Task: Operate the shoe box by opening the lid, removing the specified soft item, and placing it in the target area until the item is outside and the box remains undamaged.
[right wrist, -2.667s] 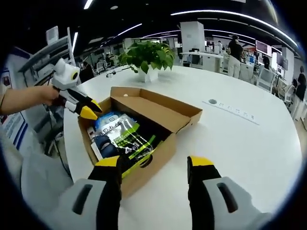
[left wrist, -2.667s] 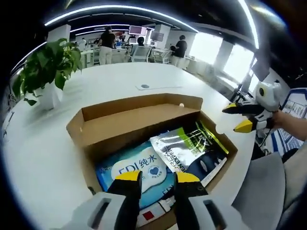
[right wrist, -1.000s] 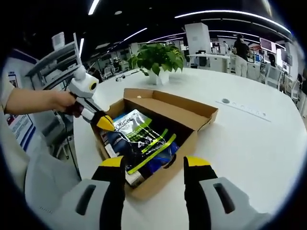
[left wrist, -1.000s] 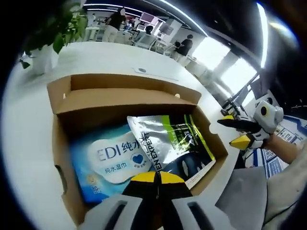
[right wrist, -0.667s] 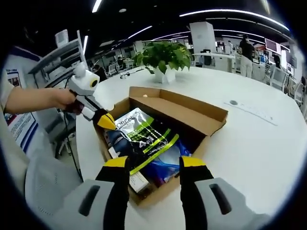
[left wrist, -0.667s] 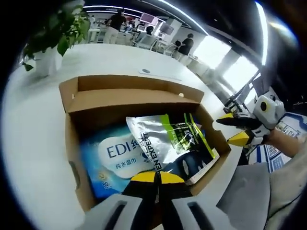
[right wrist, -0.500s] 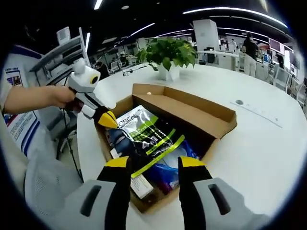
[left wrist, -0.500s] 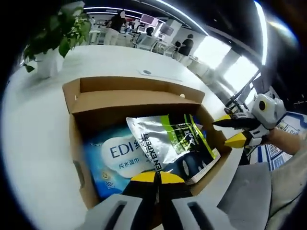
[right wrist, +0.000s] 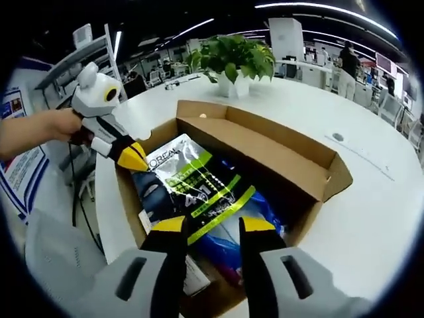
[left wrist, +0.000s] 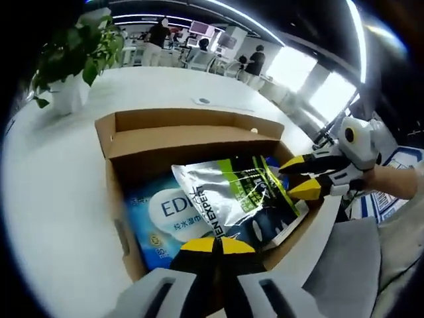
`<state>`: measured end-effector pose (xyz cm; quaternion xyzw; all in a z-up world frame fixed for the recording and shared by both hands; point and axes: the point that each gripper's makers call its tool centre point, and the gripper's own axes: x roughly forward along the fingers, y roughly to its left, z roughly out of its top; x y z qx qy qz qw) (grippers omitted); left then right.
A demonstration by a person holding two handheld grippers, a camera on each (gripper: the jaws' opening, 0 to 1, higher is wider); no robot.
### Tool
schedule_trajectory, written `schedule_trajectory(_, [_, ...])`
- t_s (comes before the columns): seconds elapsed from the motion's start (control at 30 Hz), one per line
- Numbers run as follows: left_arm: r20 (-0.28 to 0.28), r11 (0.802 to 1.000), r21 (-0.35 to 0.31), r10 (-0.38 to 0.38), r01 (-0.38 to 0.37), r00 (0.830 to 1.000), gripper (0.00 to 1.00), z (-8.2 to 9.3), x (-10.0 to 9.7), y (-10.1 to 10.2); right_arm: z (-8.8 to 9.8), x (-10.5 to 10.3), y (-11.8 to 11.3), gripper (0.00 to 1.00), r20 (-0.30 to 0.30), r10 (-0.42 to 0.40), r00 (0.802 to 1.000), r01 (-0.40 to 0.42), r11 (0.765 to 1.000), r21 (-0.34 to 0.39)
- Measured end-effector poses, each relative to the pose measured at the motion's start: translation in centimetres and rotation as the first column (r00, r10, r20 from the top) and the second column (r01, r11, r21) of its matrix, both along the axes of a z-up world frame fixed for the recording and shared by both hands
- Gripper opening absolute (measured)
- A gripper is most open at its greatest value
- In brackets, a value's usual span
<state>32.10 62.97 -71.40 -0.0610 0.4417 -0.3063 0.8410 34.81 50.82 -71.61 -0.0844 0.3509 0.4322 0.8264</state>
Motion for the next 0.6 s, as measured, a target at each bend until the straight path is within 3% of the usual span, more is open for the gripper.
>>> schedule_trajectory(0.2, [0.01,1.0,0.005,-0.01,0.01,1.0,0.0,-0.1,0.0,0.1,-1.2,-0.6,0.5,0.25,-0.029,0.027,0.999,-0.029,0.999,-0.042])
schedule_trajectory(0.6, [0.022,1.0,0.013,-0.014,0.014,1.0,0.0,-0.1,0.0,0.0,-0.4,-0.4,1.5,0.18,-0.042,0.006,0.999,-0.004,1.0,0.03])
